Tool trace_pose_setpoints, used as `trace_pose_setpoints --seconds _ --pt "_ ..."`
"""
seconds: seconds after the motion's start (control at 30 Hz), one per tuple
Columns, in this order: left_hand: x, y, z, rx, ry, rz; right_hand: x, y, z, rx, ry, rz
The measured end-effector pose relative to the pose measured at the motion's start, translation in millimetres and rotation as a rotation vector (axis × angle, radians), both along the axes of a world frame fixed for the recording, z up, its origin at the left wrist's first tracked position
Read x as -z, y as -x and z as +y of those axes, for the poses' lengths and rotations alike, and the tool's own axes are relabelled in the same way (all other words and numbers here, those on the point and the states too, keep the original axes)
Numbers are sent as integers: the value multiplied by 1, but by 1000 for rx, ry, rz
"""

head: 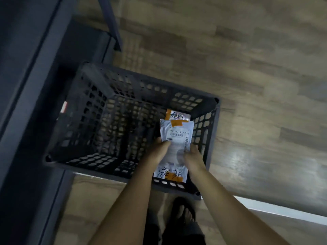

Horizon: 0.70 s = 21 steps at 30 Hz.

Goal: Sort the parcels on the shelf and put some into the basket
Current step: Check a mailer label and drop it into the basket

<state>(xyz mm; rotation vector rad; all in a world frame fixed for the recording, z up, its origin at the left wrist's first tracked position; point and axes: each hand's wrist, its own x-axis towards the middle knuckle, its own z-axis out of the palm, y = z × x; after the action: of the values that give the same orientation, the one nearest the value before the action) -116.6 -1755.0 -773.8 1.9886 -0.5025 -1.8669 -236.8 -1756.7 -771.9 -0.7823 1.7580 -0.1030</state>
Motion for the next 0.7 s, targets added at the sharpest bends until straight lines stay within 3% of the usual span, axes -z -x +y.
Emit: trace_pose_setpoints --seconds 0.2,0.37,0.5,0.7 --pt "79 4 -4 2 -29 -34 88 -4 -3 12 -180 105" --pt "132 18 -17 28 -17 -51 148 5 -1 169 -128 -3" --pt "156 31 -26 69 -15 -60 171 11 0 60 -109 104" --pt "173 43 -17 141 -95 -73 188 4 -3 127 -182 107"
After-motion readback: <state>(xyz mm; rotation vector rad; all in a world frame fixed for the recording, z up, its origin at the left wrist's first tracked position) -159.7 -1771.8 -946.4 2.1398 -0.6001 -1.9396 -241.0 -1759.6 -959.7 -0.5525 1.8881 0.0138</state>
